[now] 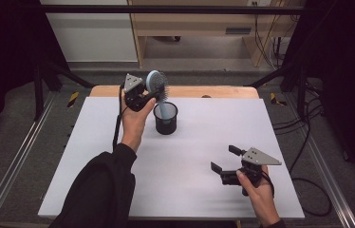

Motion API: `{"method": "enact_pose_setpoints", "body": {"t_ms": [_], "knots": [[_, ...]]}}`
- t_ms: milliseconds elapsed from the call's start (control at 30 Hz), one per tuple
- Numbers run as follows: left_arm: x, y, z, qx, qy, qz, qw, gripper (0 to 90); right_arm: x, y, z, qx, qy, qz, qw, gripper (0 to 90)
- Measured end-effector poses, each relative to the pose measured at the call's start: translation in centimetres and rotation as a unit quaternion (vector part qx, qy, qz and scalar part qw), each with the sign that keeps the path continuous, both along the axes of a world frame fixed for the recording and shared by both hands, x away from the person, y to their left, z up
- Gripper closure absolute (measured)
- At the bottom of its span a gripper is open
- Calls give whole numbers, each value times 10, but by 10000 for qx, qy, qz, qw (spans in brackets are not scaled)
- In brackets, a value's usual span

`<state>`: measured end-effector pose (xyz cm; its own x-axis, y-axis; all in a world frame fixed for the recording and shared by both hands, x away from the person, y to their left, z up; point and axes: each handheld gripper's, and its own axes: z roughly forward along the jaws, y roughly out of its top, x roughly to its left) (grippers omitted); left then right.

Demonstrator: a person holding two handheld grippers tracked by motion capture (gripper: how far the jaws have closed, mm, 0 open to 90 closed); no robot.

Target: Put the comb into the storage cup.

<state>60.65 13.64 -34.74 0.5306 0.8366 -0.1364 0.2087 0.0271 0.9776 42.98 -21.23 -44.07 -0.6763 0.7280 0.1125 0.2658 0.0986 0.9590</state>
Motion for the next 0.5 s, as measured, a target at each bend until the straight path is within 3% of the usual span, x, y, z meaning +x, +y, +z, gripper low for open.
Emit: {"method": "enact_pose_setpoints", "body": {"t_ms": [267, 500], "knots": [[-2, -6, -2, 123, -22, -51, 9999, 508, 0, 0, 0, -9, -6, -1, 10000, 47], [-1, -7, -6, 101, 12, -26, 9999, 508, 0, 0, 0, -16, -10, 6, 10000, 47]]}}
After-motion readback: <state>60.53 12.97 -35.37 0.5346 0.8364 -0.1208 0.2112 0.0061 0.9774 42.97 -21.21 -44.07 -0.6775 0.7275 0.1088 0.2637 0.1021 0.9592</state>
